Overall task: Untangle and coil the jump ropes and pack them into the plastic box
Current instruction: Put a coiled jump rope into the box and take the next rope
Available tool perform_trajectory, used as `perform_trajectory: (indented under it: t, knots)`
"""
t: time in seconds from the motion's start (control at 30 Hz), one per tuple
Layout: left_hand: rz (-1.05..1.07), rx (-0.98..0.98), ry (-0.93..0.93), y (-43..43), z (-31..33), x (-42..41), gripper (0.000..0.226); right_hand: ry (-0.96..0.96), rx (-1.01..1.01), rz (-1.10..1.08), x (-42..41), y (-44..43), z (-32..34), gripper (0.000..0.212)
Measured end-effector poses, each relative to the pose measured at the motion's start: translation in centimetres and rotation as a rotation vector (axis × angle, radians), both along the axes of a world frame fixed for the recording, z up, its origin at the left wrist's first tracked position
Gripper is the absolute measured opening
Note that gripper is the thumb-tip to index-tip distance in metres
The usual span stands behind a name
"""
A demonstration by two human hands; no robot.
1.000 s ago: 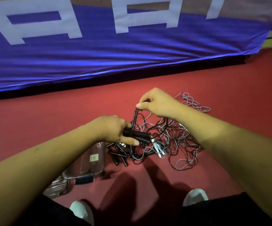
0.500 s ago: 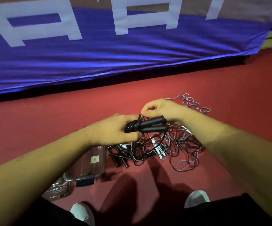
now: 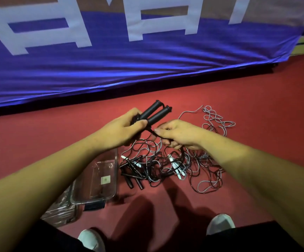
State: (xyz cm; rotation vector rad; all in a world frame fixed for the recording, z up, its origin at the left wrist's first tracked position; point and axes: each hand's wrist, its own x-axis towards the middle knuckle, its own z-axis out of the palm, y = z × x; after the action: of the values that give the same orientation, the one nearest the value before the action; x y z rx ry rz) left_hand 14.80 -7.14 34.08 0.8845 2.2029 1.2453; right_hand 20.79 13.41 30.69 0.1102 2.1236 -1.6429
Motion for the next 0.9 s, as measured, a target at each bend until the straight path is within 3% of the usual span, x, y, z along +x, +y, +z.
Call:
perform_trajectory:
  t: [0.2,0.4,0.53,0.63,0.8,0.9]
  knots:
    - [0.161,-0.097,0.123,-1.1,0.3,-2.4,0.018,0.074,0.086,-0.017,0.7,-0.9,2.3,0.019]
    - [0.189,-0.396,0.444,-1.4,0.1,-2.7,0.032,0.074,0.175,0.047,0.8,-1.6,4.3,0.014]
    - [0.13,-0.583,0.612,-1.3,0.0,-2.3,0.035,0.075,0.113,0.074,0.9,-2.2,5.4,0.017]
    - [0.017,-0.726,0.618,-0.8,0.1,-1.6,0.037,0.138,0.126,0.055,0.7,-2.4,6.3,0.012]
    - [-0.212,-0.72,0.626,0.2,0.5,-0.3,0.035,0.331,0.333,-0.01,0.2,-1.6,7.7,0.009]
    - [-0.228,-0.718,0.612,0.8,0.7,0.4,0.053,0.38,0.399,-0.007,-0.2,-0.8,7.9,0.007]
